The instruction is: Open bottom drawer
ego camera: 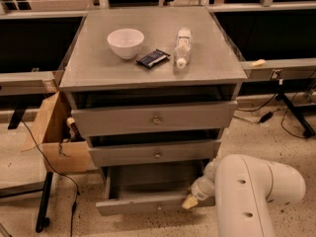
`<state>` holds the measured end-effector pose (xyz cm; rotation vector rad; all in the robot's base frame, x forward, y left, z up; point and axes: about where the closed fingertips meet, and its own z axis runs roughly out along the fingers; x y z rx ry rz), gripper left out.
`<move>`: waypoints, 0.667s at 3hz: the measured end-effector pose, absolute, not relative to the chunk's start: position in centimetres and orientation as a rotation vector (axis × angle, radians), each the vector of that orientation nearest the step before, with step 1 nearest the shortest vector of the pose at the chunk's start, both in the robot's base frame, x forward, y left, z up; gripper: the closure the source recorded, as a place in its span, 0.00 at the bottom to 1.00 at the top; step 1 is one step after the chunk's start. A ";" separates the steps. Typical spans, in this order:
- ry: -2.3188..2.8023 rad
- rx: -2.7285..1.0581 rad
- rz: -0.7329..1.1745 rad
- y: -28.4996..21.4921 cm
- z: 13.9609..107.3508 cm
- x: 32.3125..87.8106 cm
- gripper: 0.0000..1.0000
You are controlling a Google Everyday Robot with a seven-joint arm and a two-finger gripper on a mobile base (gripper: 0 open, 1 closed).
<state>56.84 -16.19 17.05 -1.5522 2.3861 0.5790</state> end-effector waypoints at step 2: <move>2.379 -1.576 0.601 -15.7 16.9 54.4 0.00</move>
Offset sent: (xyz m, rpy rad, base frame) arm -0.0931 0.0136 -0.0194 0.0216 0.0394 0.0691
